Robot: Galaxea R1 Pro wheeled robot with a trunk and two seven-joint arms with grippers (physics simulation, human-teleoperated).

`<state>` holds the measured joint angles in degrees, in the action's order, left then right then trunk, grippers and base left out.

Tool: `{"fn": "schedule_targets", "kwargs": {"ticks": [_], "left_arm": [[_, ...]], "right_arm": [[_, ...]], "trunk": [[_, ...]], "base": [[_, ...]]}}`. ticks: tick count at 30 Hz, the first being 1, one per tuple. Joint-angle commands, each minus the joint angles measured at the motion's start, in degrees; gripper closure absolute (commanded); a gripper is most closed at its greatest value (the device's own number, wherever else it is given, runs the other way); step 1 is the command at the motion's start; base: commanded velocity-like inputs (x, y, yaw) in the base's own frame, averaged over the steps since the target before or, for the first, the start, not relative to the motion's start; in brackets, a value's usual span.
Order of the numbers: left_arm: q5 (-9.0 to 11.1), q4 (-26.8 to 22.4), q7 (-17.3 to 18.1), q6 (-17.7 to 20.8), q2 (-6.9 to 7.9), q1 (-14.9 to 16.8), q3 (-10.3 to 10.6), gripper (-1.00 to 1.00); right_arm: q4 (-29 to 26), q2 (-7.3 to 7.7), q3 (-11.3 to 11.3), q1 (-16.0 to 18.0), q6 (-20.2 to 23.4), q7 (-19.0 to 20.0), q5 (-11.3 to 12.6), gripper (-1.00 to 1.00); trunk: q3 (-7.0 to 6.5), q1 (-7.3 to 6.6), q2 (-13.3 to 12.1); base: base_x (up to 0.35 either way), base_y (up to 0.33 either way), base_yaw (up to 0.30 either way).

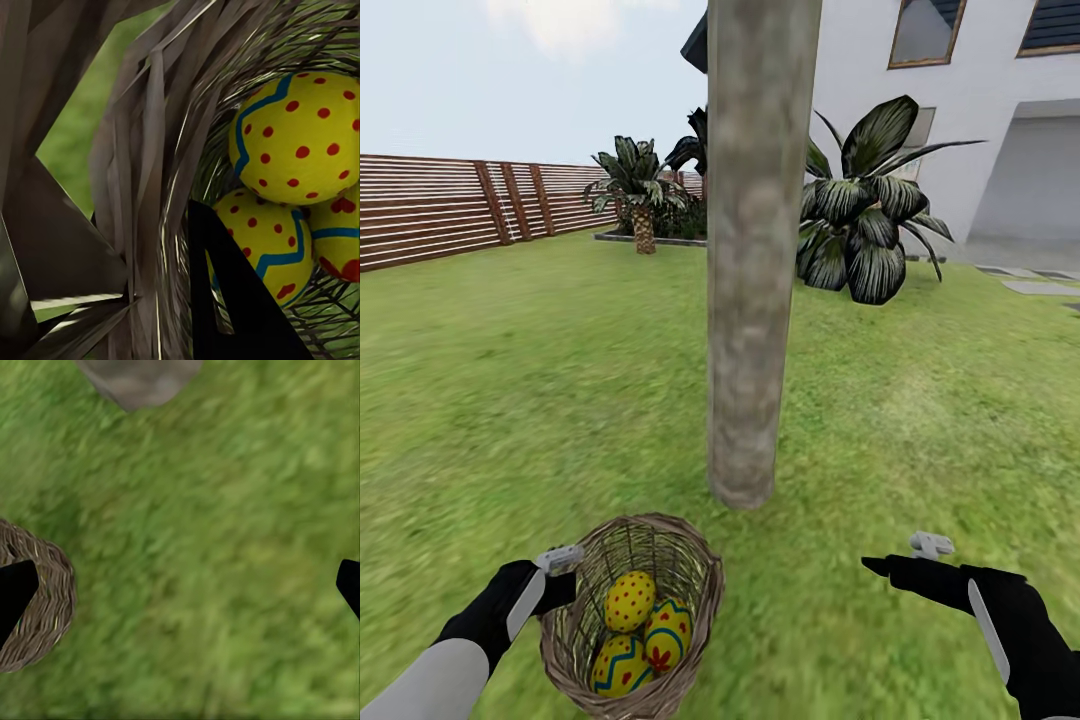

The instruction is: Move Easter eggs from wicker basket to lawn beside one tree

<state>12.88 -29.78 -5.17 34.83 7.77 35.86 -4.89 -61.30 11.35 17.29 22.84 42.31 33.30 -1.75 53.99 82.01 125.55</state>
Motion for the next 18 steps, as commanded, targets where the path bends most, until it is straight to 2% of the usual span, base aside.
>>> {"fn": "schedule_targets", "kwargs": {"ticks": [1,14,18], "left_arm": [[1.00,-0.13,-0.40,0.24,0.00,0.06,-0.11,1.00],[1.00,-0.16,-0.44,0.24,-0.02,0.06,-0.12,1.00],[1.00,-0.19,-0.45,0.24,0.05,0.03,-0.12,1.00]], "right_arm": [[-0.04,-0.01,0.11,0.03,0.28,0.36,-0.18,-1.00],[-0.04,-0.01,0.11,0.04,0.30,0.37,-0.18,-1.00],[-0.04,-0.01,0.11,0.02,0.23,0.36,-0.18,-1.00]], "trunk": [[0.23,0.21,0.44],[2.57,3.07,5.65],[2.57,3.07,5.65]], "base": [[0.000,0.000,0.000],[0.000,0.000,0.000],[0.000,0.000,0.000]]}}
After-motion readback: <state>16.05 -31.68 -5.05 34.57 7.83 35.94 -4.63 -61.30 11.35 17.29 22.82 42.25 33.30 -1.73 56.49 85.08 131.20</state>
